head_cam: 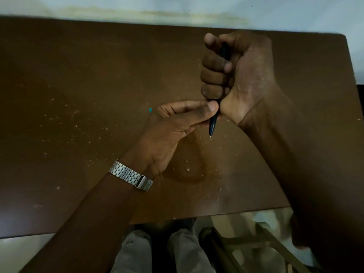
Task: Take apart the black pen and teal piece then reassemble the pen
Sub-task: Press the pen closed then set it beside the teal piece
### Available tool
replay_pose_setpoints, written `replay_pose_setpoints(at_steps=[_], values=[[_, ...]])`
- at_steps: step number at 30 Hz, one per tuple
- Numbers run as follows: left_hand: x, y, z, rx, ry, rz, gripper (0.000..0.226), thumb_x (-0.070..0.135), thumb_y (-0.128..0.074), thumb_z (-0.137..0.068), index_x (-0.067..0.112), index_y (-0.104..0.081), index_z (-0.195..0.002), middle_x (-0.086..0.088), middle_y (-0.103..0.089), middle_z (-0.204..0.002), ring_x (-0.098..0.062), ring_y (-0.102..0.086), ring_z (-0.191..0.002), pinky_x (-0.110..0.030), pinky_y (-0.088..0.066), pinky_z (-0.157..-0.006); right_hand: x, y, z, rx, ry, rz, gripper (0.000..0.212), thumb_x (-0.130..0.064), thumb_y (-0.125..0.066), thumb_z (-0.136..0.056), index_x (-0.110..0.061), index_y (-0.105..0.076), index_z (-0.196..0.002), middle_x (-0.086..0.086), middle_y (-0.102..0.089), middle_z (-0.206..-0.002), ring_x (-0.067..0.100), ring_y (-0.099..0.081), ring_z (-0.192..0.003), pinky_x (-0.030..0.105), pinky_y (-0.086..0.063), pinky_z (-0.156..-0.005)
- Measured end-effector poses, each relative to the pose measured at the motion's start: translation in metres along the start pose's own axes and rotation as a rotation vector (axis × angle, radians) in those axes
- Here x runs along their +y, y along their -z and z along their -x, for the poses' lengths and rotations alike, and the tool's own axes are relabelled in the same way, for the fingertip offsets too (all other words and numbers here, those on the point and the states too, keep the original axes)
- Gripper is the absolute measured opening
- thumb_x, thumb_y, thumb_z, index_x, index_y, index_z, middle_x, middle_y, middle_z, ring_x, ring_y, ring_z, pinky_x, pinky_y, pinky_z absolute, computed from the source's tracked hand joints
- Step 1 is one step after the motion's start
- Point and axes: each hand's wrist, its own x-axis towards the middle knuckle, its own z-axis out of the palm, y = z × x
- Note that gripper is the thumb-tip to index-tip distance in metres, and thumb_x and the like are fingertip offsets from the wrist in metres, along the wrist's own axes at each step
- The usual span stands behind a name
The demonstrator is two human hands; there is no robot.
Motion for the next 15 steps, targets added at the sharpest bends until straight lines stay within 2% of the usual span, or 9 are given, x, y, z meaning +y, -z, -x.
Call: replay_pose_setpoints(at_steps=[2, 6, 11, 13, 15], values=[[0.0023, -0.0023, 0.0014, 0.015, -0.002, 0.003, 0.012, 0.033, -0.080, -0.071, 0.027, -0.084, -0.081, 0.004, -0.083, -0.090, -0.007, -0.077, -0.090, -0.021, -0.058, -0.085, 0.0006, -0.0008, -0.0002, 0.000, -0.009, -0.005, 0.029, -0.030, -0.038, -0.103, -0.010, -0.058, -0.104, -0.005, -0.024, -0.060, 0.009, -0.013, -0.046, 0.021, -0.016, -0.040], [0.0046, -0.0026, 0.0026, 0.012, -0.021, 0.041, 0.012, 0.029, -0.078, -0.071, 0.023, -0.084, -0.080, 0.003, -0.083, -0.087, -0.008, -0.078, -0.088, -0.018, -0.059, -0.081, -0.0012, -0.0030, -0.0025, 0.009, -0.014, -0.013, 0.028, -0.025, -0.035, -0.102, -0.010, -0.057, -0.107, -0.005, -0.024, -0.057, 0.009, -0.014, -0.042, 0.019, -0.018, -0.038], [0.0026, -0.0010, 0.0030, 0.040, -0.006, 0.016, 0.017, 0.033, -0.080, -0.071, 0.023, -0.084, -0.084, 0.002, -0.083, -0.091, -0.011, -0.077, -0.091, -0.027, -0.057, -0.093, 0.0002, -0.0041, -0.0028, 0.015, -0.024, -0.015, 0.028, -0.029, -0.037, -0.103, -0.010, -0.058, -0.103, -0.005, -0.024, -0.056, 0.009, -0.014, -0.042, 0.019, -0.016, -0.039], [0.0010, -0.0002, 0.0031, 0.052, 0.004, 0.001, 0.018, 0.035, -0.081, -0.071, 0.024, -0.084, -0.086, 0.001, -0.083, -0.093, -0.013, -0.077, -0.094, -0.036, -0.055, -0.101, 0.0012, -0.0035, -0.0028, 0.015, -0.026, -0.014, 0.029, -0.029, -0.037, -0.102, -0.010, -0.059, -0.103, -0.005, -0.023, -0.057, 0.009, -0.014, -0.042, 0.019, -0.016, -0.039], [0.0002, -0.0001, 0.0031, 0.048, 0.005, 0.008, 0.020, 0.033, -0.081, -0.072, 0.023, -0.084, -0.089, -0.001, -0.083, -0.096, -0.015, -0.078, -0.096, -0.035, -0.056, -0.098, 0.0018, -0.0028, -0.0036, 0.022, -0.025, -0.019, 0.027, -0.027, -0.037, -0.101, -0.011, -0.059, -0.102, -0.005, -0.022, -0.057, 0.009, -0.013, -0.041, 0.018, -0.016, -0.039]])
